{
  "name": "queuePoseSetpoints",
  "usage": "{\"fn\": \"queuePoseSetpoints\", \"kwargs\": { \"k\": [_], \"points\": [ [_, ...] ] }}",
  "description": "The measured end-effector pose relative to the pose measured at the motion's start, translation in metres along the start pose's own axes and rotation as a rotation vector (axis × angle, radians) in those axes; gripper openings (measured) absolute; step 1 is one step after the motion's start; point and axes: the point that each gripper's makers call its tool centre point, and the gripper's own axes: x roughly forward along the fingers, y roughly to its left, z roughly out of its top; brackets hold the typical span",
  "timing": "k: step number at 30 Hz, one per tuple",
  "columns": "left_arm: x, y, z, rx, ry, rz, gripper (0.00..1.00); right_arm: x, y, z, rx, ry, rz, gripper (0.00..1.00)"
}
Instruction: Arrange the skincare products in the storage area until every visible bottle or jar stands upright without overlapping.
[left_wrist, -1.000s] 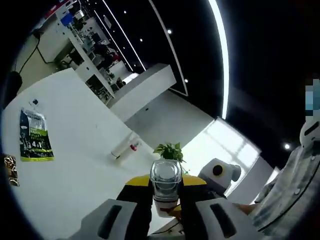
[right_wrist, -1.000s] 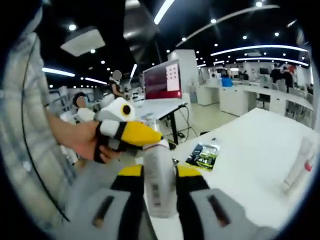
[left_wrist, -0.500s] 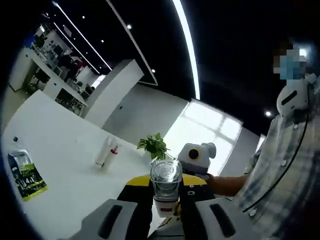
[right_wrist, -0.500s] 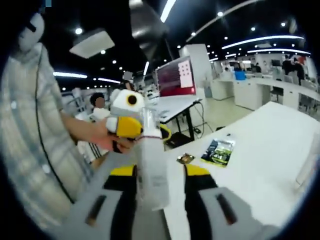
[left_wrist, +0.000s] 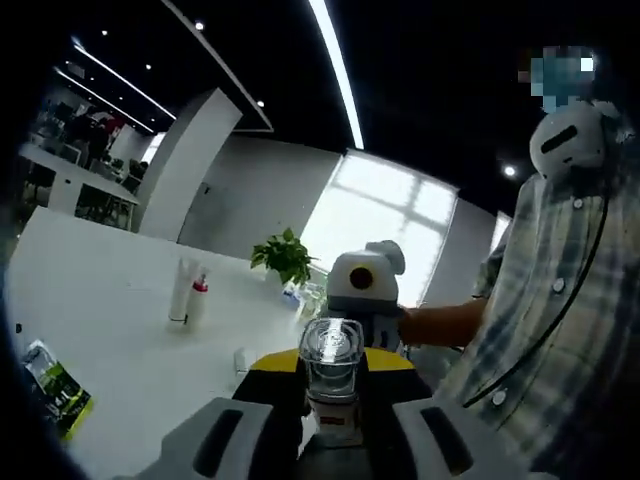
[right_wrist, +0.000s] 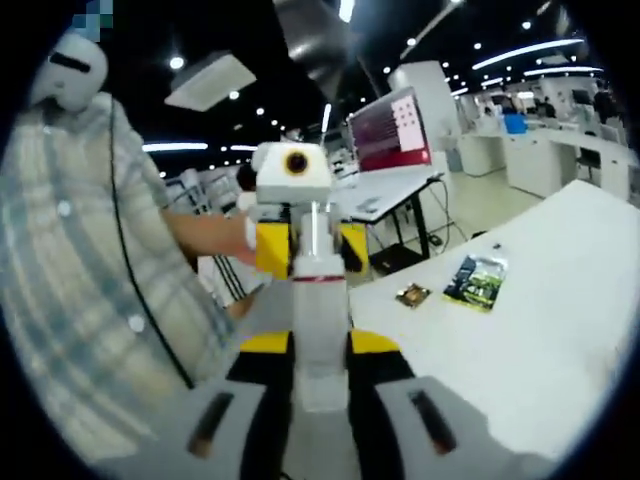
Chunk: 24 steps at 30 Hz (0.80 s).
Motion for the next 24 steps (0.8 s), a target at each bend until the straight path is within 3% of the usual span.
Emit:
{"fn": "queuePoseSetpoints", "kwargs": {
  "k": [2,4,8,12,18,24],
  "points": [
    [-0.002,0.014,0.0,-0.02,0.009,0.092,0.24,0.0,-0.008,-0.001,-0.006,0.006,-0.057,0.17],
    [0.001,0.021,0.005,-0.023,-0.02,0.167,0.29,-0.001,-0.018,0.006,-0.02,-0.029,-0.139,0.17],
    [-0.001,0.037,0.01,-0.055,-0.07,0.274,0.37,-0.001,-0.028,0.01,-0.054,-0.037,-0.237,0.17],
    [-0.002,0.041,0.008,-0.144,-0.112,0.284,0.38,0.001,-0.033,0.012,-0.068,-0.036,-0.314,0.17],
    [0.001,0.041,0.001,-0.155,-0.105,0.294,0.38,0.003,-0.034,0.012,-0.102,-0.014,-0.384,0.18],
    [0.002,0.034,-0.007,-0.181,-0.091,0.263,0.24,0.008,-0.037,0.01,-0.122,0.018,-0.408,0.18]
  ]
}}
